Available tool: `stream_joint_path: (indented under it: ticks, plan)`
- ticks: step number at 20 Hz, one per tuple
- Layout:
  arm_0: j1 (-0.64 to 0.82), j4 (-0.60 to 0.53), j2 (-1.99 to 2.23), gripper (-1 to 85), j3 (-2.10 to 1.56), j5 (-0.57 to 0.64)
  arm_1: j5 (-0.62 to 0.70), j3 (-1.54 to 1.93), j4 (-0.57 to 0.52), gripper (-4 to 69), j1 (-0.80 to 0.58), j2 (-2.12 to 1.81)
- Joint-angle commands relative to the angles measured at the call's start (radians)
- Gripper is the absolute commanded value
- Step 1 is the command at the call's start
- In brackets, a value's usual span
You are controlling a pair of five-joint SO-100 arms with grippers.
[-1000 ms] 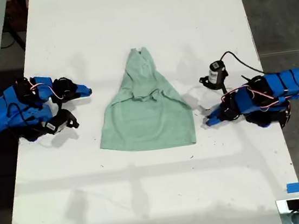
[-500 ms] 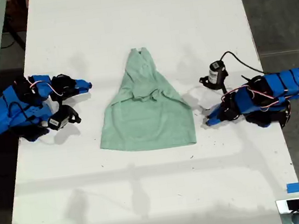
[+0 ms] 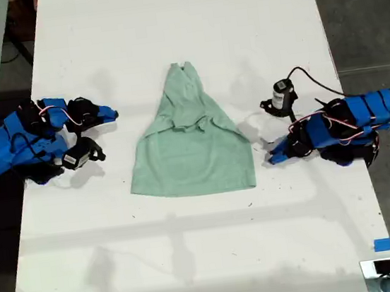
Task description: Fold t shirt
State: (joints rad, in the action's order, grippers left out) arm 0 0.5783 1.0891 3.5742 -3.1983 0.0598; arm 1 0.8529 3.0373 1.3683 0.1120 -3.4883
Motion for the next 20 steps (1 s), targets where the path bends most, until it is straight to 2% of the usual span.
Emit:
stream_joint_path:
  ticks: [1, 15, 20]
  plan:
    - [0.017, -0.012, 0.006, 2.8, -0.015, -0.008, 0.012, 0.054, 0.002, 9.0, 0.009, -0.012]
    - [0.002, -0.015, 0.006, 2.8, -0.015, 0.021, 0.012, 0.054, 0.002, 9.0, 0.009, -0.012]
    - [-0.002, -0.015, 0.006, 0.1, -0.014, 0.021, 0.012, 0.054, 0.002, 9.0, 0.009, -0.012]
